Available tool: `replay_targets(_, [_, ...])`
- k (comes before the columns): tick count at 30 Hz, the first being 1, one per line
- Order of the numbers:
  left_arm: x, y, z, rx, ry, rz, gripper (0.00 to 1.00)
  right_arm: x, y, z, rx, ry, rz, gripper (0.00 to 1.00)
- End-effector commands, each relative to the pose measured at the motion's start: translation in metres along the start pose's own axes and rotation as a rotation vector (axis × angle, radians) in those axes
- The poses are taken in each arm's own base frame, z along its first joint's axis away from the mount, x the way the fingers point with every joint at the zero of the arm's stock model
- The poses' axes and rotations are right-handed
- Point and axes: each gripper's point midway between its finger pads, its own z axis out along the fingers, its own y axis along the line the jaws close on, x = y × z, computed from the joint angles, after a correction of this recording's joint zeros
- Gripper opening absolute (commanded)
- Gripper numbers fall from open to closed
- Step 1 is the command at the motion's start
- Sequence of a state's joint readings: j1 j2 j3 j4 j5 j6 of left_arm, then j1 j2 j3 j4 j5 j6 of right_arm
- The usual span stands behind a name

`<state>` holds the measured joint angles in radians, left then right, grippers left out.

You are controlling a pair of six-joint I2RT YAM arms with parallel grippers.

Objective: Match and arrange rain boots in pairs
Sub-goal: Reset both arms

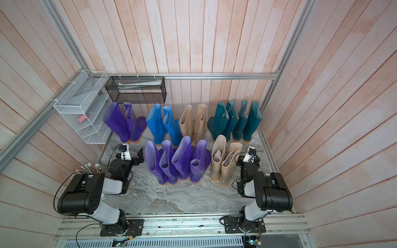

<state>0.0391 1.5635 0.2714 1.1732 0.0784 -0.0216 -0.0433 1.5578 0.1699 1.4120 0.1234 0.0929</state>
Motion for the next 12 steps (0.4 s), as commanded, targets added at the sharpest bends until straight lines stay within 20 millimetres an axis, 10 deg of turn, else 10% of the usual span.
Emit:
replay_targets(1, [-0.0005,-0.0009,0.0012,0.011,0.001,0.012,1.0,0.001,0.0014,0.0047,0.019,0.011,-0.031,0.98])
replay_targets(12, [-0.0009,-0.0017,0.0017,0.008,0.001,0.016,1.0,0.0016,0.0018,0.0048,0.019,0.013,-0.032,0.98])
